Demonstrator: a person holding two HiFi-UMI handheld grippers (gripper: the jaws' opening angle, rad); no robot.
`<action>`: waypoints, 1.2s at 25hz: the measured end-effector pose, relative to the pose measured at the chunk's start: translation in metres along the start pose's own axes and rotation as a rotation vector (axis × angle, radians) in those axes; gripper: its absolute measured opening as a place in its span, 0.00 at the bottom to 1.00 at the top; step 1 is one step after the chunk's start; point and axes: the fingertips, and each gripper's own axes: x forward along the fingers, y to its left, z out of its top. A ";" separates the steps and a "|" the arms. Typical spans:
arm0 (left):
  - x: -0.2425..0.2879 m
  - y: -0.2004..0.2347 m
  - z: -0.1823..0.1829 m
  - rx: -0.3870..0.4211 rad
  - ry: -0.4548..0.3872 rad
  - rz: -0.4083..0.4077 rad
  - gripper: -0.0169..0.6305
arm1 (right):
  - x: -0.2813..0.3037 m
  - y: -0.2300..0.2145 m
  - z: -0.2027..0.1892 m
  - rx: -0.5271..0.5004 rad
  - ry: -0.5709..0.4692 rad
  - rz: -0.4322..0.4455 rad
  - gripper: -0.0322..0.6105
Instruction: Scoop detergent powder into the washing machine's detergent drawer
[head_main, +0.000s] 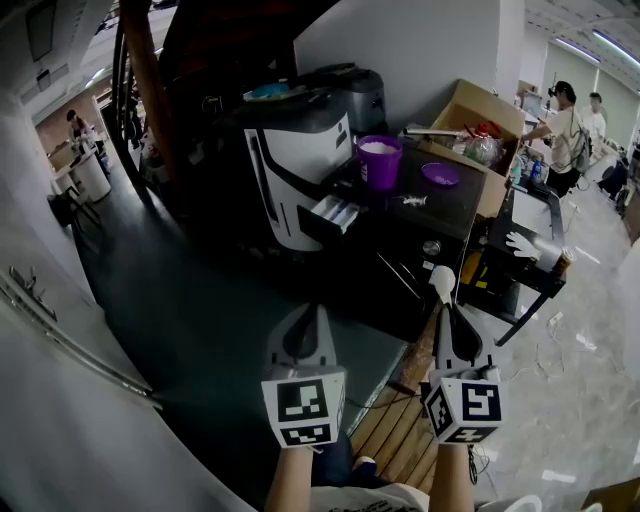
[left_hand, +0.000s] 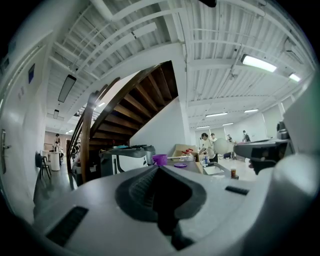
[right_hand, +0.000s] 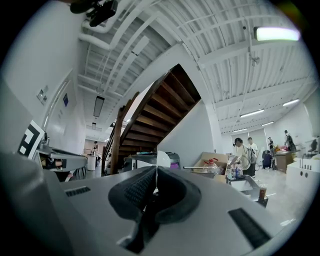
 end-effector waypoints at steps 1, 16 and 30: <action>-0.001 0.000 -0.002 -0.002 0.002 0.003 0.03 | 0.000 0.000 -0.001 0.000 0.002 0.002 0.08; 0.059 0.024 -0.019 -0.018 0.017 -0.013 0.03 | 0.064 0.003 -0.020 -0.012 0.028 -0.001 0.08; 0.209 0.100 0.018 -0.014 0.041 -0.086 0.03 | 0.224 0.019 0.013 -0.030 0.053 -0.047 0.08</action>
